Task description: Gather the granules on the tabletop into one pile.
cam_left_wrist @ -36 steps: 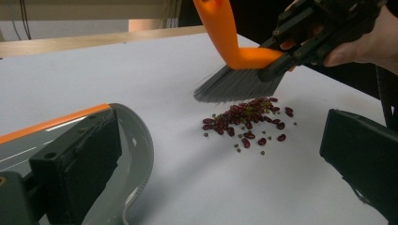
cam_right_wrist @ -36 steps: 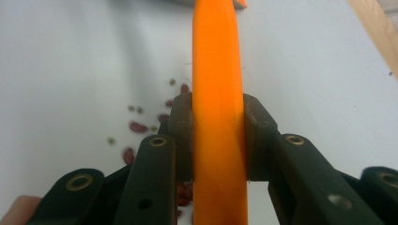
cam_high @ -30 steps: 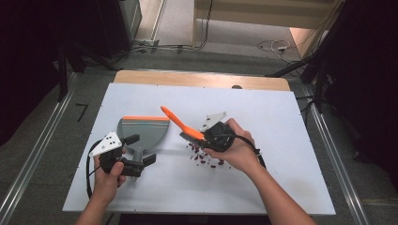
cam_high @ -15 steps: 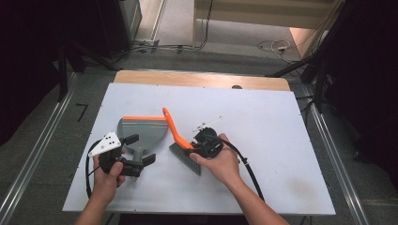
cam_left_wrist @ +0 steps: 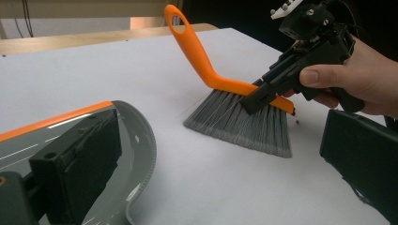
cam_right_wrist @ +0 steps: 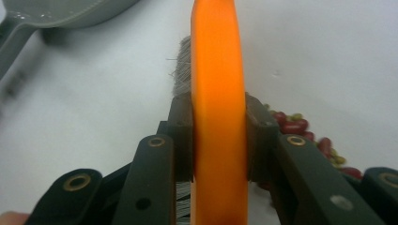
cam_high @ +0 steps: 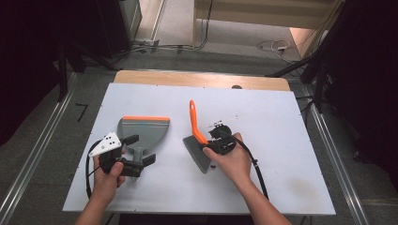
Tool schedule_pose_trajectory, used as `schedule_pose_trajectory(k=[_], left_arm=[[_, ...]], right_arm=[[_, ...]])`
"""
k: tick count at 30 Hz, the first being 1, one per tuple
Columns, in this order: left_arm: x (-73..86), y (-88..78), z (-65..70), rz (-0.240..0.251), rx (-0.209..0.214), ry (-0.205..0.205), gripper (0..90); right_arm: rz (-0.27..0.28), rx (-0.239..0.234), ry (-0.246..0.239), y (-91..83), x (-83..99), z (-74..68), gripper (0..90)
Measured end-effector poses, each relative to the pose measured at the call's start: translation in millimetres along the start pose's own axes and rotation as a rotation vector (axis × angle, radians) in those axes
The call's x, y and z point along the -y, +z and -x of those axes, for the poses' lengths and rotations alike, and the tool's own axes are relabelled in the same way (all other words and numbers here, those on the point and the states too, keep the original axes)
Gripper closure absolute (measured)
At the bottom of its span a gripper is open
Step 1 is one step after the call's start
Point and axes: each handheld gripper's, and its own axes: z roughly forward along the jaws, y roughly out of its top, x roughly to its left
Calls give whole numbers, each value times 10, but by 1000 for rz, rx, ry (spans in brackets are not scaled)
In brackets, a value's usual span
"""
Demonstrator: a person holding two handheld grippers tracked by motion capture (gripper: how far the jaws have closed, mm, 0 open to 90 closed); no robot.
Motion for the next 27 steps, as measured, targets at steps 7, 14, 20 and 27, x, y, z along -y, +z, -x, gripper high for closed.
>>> schedule_pose_trajectory(k=[7,14,20,27], left_arm=[[-1,4,6,-3,1,3,0],[2,12,11,-4,3,4,0],[2,13,14,-3,3,4,0],[3,19,18,-3,4,4,0]], right_arm=[[11,16,39,-70,61,148,678],[24,35,68,-139,115,274,677],[31,47,89,-201,157,372,676],[39,59,112,-275,200,494,676]])
